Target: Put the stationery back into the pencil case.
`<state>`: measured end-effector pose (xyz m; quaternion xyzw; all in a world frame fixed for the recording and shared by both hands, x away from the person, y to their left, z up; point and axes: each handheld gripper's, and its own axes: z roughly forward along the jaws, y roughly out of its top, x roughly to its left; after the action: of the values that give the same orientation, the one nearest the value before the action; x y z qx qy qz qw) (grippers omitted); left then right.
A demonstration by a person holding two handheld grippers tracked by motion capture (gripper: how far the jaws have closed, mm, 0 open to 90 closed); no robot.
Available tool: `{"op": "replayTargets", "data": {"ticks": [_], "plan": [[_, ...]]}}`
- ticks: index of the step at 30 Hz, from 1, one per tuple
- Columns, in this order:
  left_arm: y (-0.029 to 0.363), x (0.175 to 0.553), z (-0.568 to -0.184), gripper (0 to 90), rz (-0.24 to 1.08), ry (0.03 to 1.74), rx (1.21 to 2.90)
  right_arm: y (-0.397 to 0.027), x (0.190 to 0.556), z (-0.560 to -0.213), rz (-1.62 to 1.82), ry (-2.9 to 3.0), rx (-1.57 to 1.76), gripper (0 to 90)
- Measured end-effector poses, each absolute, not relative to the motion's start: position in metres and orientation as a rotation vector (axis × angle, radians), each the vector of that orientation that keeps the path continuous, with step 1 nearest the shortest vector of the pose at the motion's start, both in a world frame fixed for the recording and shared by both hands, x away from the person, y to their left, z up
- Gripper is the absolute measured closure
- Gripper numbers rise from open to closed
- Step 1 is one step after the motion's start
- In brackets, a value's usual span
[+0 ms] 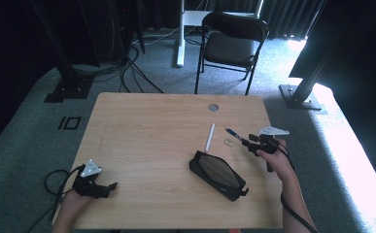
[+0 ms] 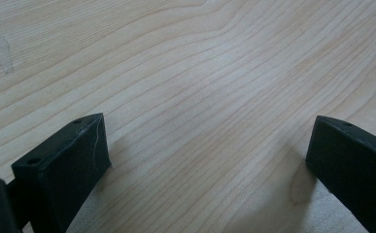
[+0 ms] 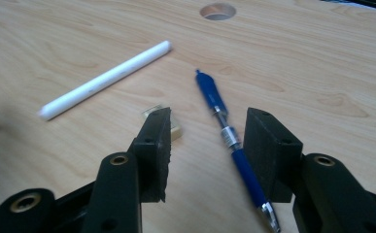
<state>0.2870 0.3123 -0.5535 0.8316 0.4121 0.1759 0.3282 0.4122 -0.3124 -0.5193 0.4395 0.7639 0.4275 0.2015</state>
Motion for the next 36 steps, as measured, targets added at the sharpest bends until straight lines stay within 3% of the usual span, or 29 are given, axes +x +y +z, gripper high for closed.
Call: {"op": "replayTargets", "data": {"ticks": [21,36], "plan": [[0.312,0.287,-0.553,2.1,0.461,1.079,2.176,-0.299,0.457,-0.54,1.041,2.172,1.266,56.5],[0.312,0.287,-0.553,2.2,0.461,1.079,2.177,-0.29,0.46,-0.55,0.985,2.198,1.286,67.9]]}}
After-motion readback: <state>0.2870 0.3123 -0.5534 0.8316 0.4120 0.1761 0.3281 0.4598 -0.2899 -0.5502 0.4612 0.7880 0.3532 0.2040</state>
